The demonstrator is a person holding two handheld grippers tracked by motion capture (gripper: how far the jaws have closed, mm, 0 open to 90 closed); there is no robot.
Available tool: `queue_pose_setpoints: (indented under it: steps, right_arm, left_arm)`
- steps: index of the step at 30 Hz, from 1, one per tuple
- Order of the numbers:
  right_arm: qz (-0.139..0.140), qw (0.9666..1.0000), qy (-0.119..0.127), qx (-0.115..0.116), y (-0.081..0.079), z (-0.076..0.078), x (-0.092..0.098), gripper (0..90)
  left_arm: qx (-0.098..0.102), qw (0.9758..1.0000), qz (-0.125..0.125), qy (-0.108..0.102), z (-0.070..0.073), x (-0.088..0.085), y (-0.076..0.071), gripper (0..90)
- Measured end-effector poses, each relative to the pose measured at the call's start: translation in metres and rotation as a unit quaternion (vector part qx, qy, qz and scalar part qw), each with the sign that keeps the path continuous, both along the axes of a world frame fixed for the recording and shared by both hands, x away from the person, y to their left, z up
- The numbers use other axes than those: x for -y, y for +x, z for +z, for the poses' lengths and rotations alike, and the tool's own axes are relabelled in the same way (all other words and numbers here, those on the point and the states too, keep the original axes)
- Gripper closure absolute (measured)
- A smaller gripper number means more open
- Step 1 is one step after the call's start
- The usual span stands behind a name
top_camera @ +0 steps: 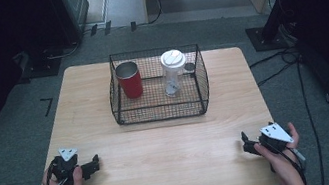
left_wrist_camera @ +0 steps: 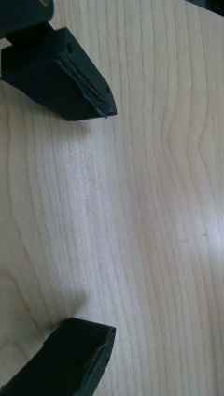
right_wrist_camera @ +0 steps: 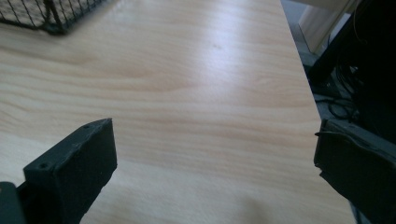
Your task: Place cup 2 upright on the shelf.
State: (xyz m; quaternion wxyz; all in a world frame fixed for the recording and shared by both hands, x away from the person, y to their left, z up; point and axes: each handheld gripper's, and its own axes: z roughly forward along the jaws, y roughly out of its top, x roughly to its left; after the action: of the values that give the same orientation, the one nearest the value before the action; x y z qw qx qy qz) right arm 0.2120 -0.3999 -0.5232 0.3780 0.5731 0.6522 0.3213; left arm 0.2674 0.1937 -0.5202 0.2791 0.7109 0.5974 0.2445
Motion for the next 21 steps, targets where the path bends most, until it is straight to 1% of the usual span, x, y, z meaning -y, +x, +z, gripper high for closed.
queue_pose_setpoints:
  steps: [2,4,5,6,7,10,12,14,15,16,17,18,21]
  right_arm:
    - [0.003,0.9996,-0.02,-0.022,-0.002,-0.001,0.004,0.0]
    - [0.015,0.9974,-0.055,-0.044,-0.004,-0.004,0.007,0.0]
    - [0.023,0.9963,-0.066,-0.05,-0.005,-0.005,0.008,0.0]
    - [0.027,0.9958,-0.069,-0.054,-0.006,-0.005,0.008,0.0]
    - [0.027,0.9959,-0.067,-0.054,-0.007,-0.005,0.009,0.0]
    - [0.033,0.9962,-0.052,-0.061,-0.007,-0.005,0.012,1.0]
    - [0.032,0.9964,-0.031,-0.072,-0.007,-0.004,0.014,1.0]
    - [0.032,0.9958,-0.008,-0.085,-0.007,-0.004,0.016,1.1]
    - [0.031,0.9951,0.009,-0.094,-0.007,-0.004,0.017,1.1]
    - [0.033,0.9935,0.03,-0.105,-0.006,-0.005,0.019,1.1]
    - [0.035,0.9905,0.057,-0.12,-0.005,-0.005,0.021,0.2]
    - [0.032,0.9898,0.062,-0.124,-0.005,-0.006,0.022,0.0]
    - [0.032,0.9898,0.062,-0.124,-0.005,-0.006,0.022,0.0]
  left_arm:
    - [0.0,1.0,0.0,0.0,0.0,0.0,0.0,0.0]
    - [0.0,1.0,0.001,0.0,0.0,0.0,0.0,0.0]
    - [0.0,1.0,0.001,-0.001,0.0,0.0,0.0,0.0]
    - [0.0,1.0,0.001,-0.001,0.0,0.0,0.0,0.0]
    - [0.0,1.0,0.001,-0.001,0.0,0.0,0.0,0.0]
    - [0.0,1.0,0.001,-0.001,0.0,0.0,0.0,0.0]
    - [0.0,1.0,0.001,-0.001,0.0,0.0,0.0,0.0]
    - [0.0,1.0,0.001,-0.001,0.0,0.0,0.0,0.0]
    - [0.0,1.0,0.0,0.0,0.0,0.0,0.0,0.0]
    - [0.0,1.0,0.0,0.0,0.0,0.0,0.0,0.0]
    - [0.0,1.0,0.001,-0.001,0.0,0.0,0.0,0.0]
    - [0.0,1.0,0.001,-0.001,0.0,0.0,0.0,0.0]
    - [0.0,1.0,0.001,-0.001,0.0,0.0,0.0,0.0]
